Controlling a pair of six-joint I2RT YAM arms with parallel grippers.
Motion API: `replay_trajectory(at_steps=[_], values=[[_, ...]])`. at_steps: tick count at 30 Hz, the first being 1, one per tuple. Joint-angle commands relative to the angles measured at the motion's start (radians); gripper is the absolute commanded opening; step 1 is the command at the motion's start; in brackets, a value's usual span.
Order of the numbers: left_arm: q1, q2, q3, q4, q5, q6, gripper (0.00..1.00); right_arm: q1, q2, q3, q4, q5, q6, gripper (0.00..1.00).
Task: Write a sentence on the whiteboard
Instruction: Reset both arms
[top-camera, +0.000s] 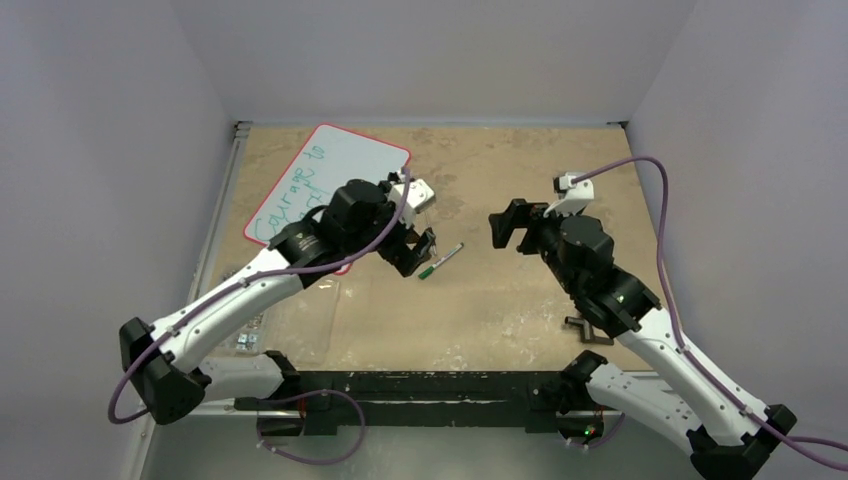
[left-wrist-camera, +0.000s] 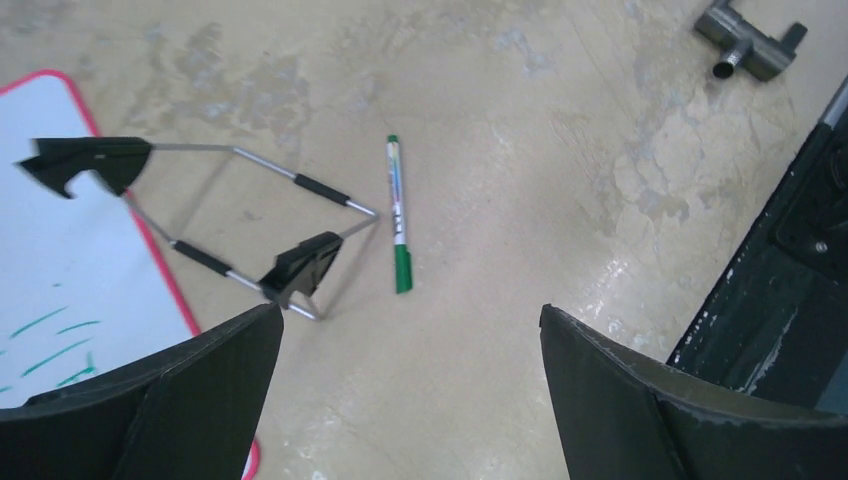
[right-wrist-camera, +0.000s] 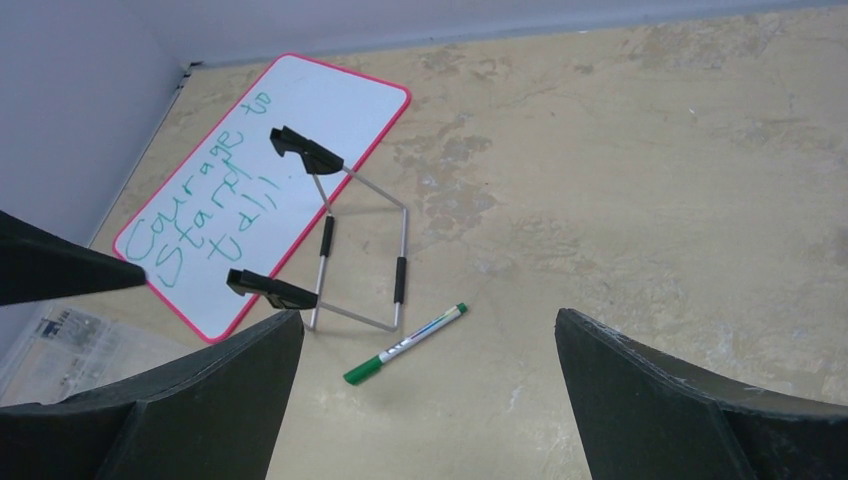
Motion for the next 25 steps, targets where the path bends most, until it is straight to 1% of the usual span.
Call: replay_trajectory(at_steps=[1, 3, 5, 7, 11, 12, 18, 21, 25], values=[[0.027, -0.110, 0.077, -0.121, -0.179, 0.011, 1.00, -0.002, -0.008, -0.013, 0.076, -0.023, -0.017, 0.99], [0.036, -0.146, 0.083, -0.148, -0.228, 0.047, 1.00, -0.002, -0.007, -0.025, 0.092, -0.028, -0.014, 0.99], [0.041, -0.173, 0.076, -0.167, -0.306, 0.091, 1.00, -0.001, -0.007, -0.035, 0.107, -0.025, -0.014, 0.99], [0.044, -0.205, 0.038, -0.159, -0.383, 0.124, 1.00, -0.002, -0.007, -0.042, 0.119, -0.022, -0.018, 0.99], [0.047, -0.277, -0.084, -0.061, -0.482, 0.162, 1.00, -0.002, -0.004, -0.058, 0.158, -0.003, -0.030, 0.99], [0.050, -0.288, -0.107, -0.037, -0.495, 0.168, 1.00, -0.002, -0.003, -0.063, 0.166, 0.005, -0.031, 0.99], [0.053, -0.298, -0.118, -0.035, -0.574, 0.192, 1.00, -0.001, 0.010, -0.081, 0.215, 0.021, -0.042, 0.99], [0.053, -0.308, -0.122, -0.031, -0.573, 0.191, 1.00, -0.001, 0.015, -0.090, 0.253, 0.001, -0.048, 0.99], [0.054, -0.320, -0.130, -0.023, -0.583, 0.193, 1.00, -0.002, 0.037, -0.073, 0.254, 0.014, -0.046, 0.99]])
